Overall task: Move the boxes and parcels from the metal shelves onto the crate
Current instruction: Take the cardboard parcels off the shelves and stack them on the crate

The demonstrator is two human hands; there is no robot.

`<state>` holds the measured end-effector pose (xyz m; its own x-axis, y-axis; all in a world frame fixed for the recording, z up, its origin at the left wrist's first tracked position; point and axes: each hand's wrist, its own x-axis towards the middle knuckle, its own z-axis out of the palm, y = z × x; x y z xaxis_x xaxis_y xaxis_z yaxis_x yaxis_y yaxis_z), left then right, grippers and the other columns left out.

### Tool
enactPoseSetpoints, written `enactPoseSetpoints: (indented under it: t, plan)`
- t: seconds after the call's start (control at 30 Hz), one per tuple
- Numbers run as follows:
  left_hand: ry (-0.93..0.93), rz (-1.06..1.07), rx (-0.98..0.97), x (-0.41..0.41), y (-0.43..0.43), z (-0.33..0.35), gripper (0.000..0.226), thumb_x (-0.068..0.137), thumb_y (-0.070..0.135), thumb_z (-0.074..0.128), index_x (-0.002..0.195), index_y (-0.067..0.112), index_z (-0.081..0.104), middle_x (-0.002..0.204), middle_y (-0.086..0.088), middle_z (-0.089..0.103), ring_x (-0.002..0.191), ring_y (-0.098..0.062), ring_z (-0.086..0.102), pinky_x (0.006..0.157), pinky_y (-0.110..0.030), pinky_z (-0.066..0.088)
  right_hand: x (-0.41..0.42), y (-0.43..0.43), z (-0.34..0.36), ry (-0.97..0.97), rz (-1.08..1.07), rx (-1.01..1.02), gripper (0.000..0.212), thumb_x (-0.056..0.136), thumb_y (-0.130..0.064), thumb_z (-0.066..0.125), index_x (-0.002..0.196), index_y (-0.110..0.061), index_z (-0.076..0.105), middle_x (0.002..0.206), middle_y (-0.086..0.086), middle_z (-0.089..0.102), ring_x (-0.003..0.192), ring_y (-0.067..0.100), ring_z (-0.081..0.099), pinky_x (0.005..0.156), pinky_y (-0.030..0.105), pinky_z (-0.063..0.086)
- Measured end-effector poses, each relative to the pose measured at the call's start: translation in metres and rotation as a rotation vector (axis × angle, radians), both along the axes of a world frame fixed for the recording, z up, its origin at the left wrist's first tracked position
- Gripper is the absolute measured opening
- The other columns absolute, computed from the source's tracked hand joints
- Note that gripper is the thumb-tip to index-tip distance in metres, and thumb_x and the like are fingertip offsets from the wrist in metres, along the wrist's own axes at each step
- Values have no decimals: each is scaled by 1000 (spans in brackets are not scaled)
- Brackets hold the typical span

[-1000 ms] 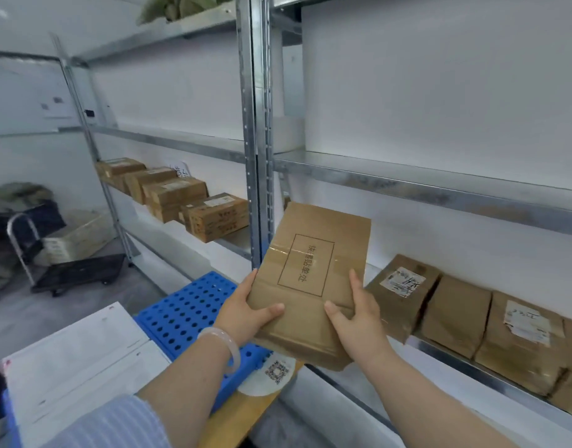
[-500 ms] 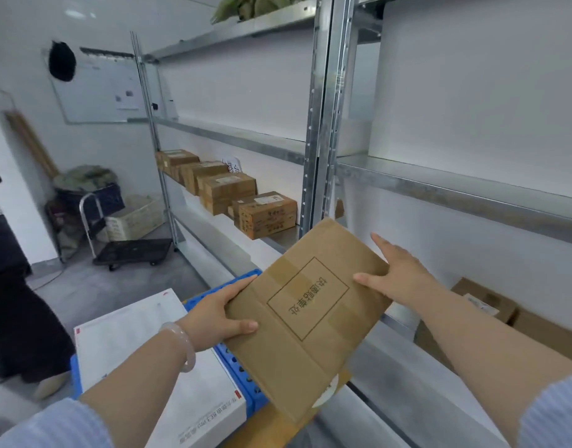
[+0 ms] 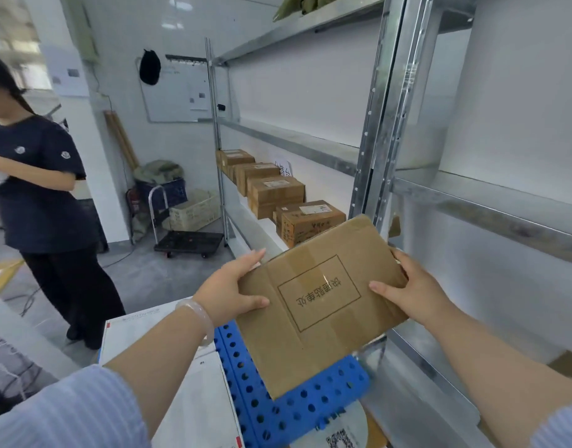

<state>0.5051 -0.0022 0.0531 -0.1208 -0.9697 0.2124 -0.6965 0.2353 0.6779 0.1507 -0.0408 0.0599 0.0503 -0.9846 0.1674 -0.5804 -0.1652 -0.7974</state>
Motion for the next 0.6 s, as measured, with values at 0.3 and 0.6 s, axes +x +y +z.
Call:
enactPoseSetpoints:
  t: [0.3, 0.6]
  plan:
    - [225, 329, 83, -36, -26, -58, 107, 72, 48, 79, 132, 71, -6, 160, 9, -11, 146, -16, 6, 112, -40, 24, 8, -82, -43, -88, -24, 108, 72, 78, -51, 73, 140, -33, 40, 115, -11, 58, 95, 11, 56, 72, 29, 46]
    - [214, 535, 220, -40, -31, -107, 103, 70, 39, 83, 146, 51, 14, 155, 9, -9, 144, -18, 13, 114, -36, 29, 50, -134, -93, 71, 119, 282, 76, 84, -54, 64, 148, -32, 28, 134, -2, 52, 112, 21, 52, 91, 40, 47]
